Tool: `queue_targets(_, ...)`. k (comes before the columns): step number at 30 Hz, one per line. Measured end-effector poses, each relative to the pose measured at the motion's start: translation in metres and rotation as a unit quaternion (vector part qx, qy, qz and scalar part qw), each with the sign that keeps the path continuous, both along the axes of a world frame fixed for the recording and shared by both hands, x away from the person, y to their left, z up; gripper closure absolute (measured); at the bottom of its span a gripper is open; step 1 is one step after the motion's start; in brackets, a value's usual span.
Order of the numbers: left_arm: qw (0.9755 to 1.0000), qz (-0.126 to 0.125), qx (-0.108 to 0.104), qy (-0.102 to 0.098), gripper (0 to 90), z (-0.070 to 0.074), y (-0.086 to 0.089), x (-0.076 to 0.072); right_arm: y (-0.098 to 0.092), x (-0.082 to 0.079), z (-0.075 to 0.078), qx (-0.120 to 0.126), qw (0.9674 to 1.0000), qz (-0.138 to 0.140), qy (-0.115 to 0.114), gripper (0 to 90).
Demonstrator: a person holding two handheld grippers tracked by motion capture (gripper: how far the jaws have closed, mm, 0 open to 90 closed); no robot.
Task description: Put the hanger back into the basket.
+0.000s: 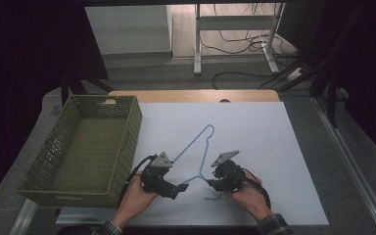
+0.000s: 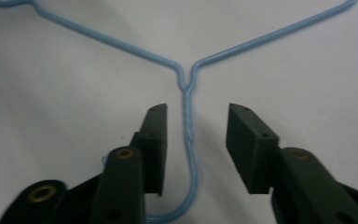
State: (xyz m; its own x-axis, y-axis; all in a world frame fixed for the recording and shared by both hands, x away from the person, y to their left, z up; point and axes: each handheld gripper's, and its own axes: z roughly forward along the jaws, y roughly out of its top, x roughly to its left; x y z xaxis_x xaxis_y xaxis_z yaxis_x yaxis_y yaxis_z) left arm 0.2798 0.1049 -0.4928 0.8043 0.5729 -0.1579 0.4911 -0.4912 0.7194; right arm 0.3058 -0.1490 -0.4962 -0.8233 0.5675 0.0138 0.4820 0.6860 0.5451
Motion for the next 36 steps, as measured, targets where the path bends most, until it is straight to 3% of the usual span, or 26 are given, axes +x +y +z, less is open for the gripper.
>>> queue_targets(5,1.0,-0.005,0.006,0.0,2.5,-0.002,-0.001,-0.001,0.001,-0.001,-0.006,-0.017,0.9998,0.007,-0.007,69.2)
queue_targets(10,0.9999,-0.008,0.005,0.012,2.9,-0.004,-0.001,0.0,0.0,0.001,-0.012,-0.018,0.9998,0.01,0.005,76.2)
queue_targets(12,0.9998,-0.009,0.012,0.014,3.9,-0.005,-0.002,0.0,-0.001,0.002,-0.014,-0.017,0.9997,0.013,0.012,83.0)
queue_targets(17,0.9996,-0.01,0.022,0.013,7.5,-0.006,-0.004,0.0,0.001,0.0,-0.013,-0.024,0.9995,0.021,0.007,86.2)
queue_targets(20,0.999,-0.015,0.04,0.009,13.1,-0.007,-0.004,-0.001,0.005,-0.003,-0.005,-0.021,0.9993,0.03,-0.007,86.7)
queue_targets(25,0.9985,-0.024,0.048,0.011,24.7,-0.009,-0.006,0.002,0.006,-0.006,0.002,-0.013,0.9992,0.032,-0.017,86.7)
queue_targets(26,0.9983,-0.027,0.049,0.015,24.7,-0.009,-0.007,0.003,0.005,-0.006,0.004,-0.012,0.9992,0.034,-0.019,86.7)
queue_targets(27,0.9981,-0.031,0.049,0.018,33.7,-0.01,-0.008,0.005,0.005,-0.006,0.006,-0.009,0.9991,0.036,-0.02,86.8)
queue_targets(28,0.998,-0.033,0.05,0.02,33.7,-0.011,-0.01,0.008,0.005,-0.006,0.006,-0.009,0.9991,0.036,-0.02,86.8)
queue_targets(29,0.9977,-0.036,0.05,0.027,42.2,-0.012,-0.011,0.01,0.005,-0.006,0.008,-0.009,0.999,0.039,-0.017,86.8)
queue_targets(36,0.9949,-0.054,0.066,0.053,56.4,-0.021,-0.025,0.027,0.006,-0.008,0.013,-0.005,0.9991,0.039,-0.017,86.8)
